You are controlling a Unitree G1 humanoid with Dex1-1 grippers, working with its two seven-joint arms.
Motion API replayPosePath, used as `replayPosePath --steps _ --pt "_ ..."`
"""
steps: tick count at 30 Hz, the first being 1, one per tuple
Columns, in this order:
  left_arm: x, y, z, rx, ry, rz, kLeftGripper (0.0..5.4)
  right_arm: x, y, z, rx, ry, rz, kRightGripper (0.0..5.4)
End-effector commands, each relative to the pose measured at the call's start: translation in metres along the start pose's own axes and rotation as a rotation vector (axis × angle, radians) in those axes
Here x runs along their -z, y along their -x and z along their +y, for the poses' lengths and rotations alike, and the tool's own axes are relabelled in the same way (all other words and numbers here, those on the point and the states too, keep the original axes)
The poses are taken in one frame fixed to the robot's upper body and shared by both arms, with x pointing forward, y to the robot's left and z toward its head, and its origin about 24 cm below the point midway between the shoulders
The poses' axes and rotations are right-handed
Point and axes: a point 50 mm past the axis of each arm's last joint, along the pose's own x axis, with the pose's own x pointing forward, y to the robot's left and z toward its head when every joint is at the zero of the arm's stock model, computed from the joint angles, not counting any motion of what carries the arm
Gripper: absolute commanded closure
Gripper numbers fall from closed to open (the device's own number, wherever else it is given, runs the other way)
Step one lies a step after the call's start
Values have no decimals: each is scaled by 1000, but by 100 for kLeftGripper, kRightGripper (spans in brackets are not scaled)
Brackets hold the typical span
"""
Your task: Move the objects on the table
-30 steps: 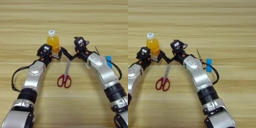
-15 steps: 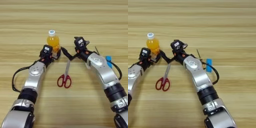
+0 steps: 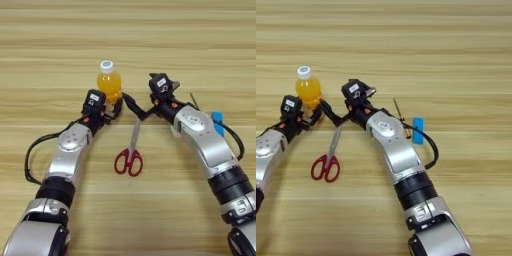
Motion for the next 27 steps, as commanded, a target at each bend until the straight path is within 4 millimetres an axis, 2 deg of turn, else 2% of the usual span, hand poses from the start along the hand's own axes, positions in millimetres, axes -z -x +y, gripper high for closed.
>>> replayPosePath --steps 1,14,27 --pt "-13 -3 1 11 -10 -74 204 -2 1 0 6 0 -13 0" --pt "-28 2 -11 138 -23 -165 204 -9 4 9 -25 5 -33 0" --pt "-23 10 -31 287 -64 -151 206 -11 4 14 -39 19 -43 0"
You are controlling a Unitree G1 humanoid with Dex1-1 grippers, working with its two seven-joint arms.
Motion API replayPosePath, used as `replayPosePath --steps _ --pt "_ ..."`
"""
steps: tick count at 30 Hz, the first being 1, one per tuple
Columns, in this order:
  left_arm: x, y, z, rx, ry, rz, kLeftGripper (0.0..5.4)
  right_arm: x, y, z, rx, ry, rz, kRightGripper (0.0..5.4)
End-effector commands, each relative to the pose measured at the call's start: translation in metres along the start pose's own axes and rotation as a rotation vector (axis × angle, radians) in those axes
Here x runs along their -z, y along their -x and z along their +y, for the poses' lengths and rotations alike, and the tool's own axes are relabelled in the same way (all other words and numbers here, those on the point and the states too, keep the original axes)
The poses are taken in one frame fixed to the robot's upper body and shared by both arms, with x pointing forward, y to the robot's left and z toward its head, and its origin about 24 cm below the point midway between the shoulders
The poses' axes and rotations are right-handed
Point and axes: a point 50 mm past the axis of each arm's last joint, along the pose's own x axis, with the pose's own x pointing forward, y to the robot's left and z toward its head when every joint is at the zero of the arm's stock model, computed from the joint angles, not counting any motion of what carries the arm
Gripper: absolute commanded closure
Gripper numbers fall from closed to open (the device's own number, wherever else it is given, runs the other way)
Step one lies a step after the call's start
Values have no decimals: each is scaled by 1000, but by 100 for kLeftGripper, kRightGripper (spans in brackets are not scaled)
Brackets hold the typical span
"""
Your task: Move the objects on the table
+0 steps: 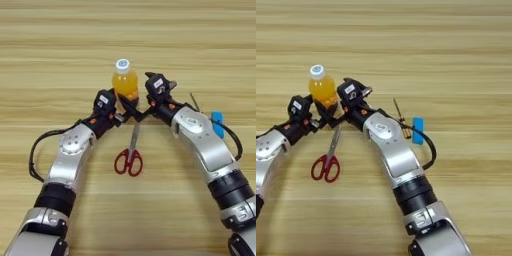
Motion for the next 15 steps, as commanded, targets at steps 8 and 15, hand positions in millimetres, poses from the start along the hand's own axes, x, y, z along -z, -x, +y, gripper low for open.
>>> replayPosePath --steps 8,15 --pt "-3 0 -13 91 -36 -11 206 -1 0 8 -21 20 -12 0" --pt "-3 0 -13 90 -33 -9 206 1 0 12 -36 16 -5 3"
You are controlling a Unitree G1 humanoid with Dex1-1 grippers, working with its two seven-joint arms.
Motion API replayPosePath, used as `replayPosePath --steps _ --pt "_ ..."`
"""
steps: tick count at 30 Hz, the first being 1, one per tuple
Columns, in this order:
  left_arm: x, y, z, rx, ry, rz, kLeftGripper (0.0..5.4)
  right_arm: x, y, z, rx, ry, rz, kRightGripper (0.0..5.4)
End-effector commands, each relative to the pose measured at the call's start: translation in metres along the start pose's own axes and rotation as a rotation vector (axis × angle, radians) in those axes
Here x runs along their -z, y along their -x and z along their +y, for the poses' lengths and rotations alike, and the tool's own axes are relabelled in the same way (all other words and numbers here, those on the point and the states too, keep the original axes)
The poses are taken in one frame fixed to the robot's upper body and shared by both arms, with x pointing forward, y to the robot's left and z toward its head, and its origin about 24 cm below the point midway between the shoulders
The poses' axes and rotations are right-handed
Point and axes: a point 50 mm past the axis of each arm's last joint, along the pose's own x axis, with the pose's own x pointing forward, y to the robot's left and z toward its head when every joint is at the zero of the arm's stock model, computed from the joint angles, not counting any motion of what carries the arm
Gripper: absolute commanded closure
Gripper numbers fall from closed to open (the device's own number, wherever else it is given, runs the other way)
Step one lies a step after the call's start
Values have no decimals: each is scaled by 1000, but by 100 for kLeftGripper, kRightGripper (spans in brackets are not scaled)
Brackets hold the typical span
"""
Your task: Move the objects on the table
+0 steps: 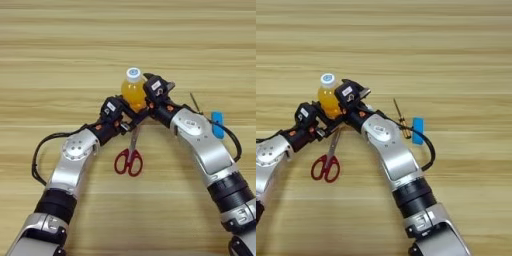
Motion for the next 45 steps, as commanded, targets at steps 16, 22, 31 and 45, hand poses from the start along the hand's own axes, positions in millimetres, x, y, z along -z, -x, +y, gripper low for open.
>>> replayPosePath --steps 16,22,31,45 --pt "-6 -2 0 7 -20 -18 206 1 -1 6 -24 -3 -13 176" --pt "-5 -2 0 9 -21 -16 206 0 -1 5 -18 -4 -20 186" --pt "-5 -2 1 -8 -37 -8 170 -2 -1 1 4 3 -27 186" --pt "-8 -1 -2 28 -53 -26 42 -15 3 -31 167 36 -84 187"
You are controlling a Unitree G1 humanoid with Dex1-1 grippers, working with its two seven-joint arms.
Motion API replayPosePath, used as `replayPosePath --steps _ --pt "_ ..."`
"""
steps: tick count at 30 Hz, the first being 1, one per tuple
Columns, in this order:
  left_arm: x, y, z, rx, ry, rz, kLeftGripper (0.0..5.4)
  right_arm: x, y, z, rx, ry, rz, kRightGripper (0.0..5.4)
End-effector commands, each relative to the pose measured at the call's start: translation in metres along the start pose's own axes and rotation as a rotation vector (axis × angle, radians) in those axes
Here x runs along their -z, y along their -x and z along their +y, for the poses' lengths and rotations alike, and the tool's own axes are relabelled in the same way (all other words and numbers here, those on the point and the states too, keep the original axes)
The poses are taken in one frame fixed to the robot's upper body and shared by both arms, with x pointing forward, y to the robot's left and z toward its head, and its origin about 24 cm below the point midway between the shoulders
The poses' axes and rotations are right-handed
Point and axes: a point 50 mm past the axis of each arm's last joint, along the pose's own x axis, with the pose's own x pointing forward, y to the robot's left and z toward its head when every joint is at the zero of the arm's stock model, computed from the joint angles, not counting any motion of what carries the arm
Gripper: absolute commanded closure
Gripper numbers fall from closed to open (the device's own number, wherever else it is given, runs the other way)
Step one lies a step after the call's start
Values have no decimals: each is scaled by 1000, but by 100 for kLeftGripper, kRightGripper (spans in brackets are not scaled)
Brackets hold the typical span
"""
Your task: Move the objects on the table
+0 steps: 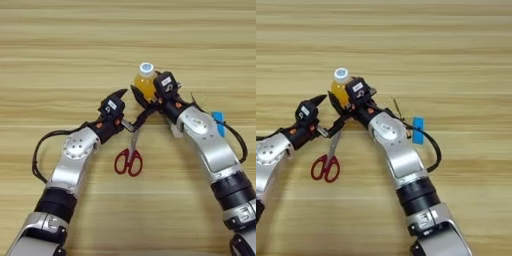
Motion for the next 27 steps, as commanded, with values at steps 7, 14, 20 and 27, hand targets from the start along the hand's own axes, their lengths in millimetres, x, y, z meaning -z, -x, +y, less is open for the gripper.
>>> replayPosePath --steps 7,14,20,27 --pt "-5 3 6 -23 -6 -22 0 -25 2 -41 170 48 -85 187" --pt "-8 3 13 -93 7 -43 0 -33 22 -74 334 49 -104 187" --pt "-11 5 32 -274 41 -52 0 -42 54 -99 500 83 -117 187" --pt "-5 12 57 -520 57 -2 0 -28 103 -128 717 85 -40 187"
